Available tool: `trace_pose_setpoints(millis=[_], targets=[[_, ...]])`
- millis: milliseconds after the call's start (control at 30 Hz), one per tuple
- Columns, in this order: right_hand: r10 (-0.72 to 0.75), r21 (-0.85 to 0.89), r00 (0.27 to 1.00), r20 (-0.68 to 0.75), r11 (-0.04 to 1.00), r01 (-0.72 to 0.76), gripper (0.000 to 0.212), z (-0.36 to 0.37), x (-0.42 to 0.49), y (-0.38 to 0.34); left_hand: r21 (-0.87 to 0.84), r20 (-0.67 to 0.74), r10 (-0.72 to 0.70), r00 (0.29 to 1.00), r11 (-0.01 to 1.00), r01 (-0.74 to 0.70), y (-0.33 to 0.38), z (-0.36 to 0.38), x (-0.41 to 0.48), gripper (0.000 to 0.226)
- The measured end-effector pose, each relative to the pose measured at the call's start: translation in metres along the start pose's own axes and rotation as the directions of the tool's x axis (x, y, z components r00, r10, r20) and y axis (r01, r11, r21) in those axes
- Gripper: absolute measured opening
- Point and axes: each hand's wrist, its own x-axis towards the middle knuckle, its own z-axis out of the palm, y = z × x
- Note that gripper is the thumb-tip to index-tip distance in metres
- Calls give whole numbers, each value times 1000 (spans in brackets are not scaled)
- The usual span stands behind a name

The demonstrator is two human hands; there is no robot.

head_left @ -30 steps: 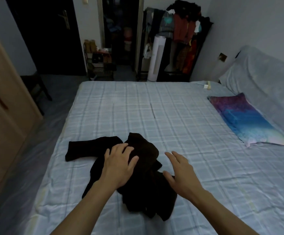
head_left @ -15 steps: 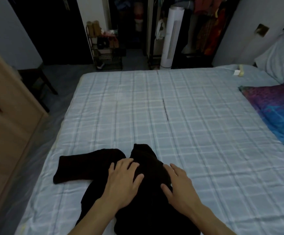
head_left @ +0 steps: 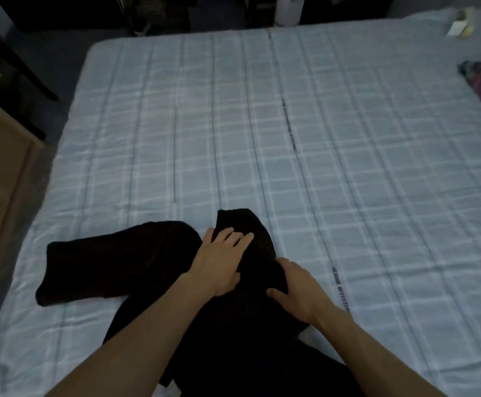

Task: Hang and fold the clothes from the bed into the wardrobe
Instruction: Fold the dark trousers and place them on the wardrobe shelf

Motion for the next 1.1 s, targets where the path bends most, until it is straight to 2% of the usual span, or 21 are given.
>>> trace_pose_setpoints(millis=[100, 167, 367, 533, 667, 800, 933, 1100], targets=[[-43, -43, 998, -37, 998, 42, 38, 10, -7, -1, 35, -124, 14, 992, 999, -9, 2, 9, -2, 46], [-88, -78, 992, -96, 994, 81, 25, 12, -17, -5, 31, -205, 33, 978, 999, -28, 6, 7, -11, 31], [-207, -5, 930, -305, 976, 216, 21, -11, -71, -38, 14, -346, 63, 936, 998, -62, 16, -44, -77, 28], [-313, 28, 811, -494, 927, 375, 20, -45, -134, -85, 12, -521, 32, 853, 999, -30, 35, -119, -149, 33], [-381, -21, 660, -648, 875, 485, 21, -79, -194, -119, 32, -683, 43, 729, 999, -29, 57, -171, -210, 36], [-435, -102, 508, -744, 825, 557, 20, -113, -258, -150, 55, -843, 77, 533, 997, -56, 84, -218, -266, 29], [-481, -201, 345, -806, 771, 604, 19, -132, -326, -175, 80, -932, 104, 346, 993, -83, 109, -254, -322, 21], [-531, -334, 195, -825, 736, 589, 22, -126, -397, -194, 106, -966, 125, 225, 990, -96, 124, -263, -383, 26]])
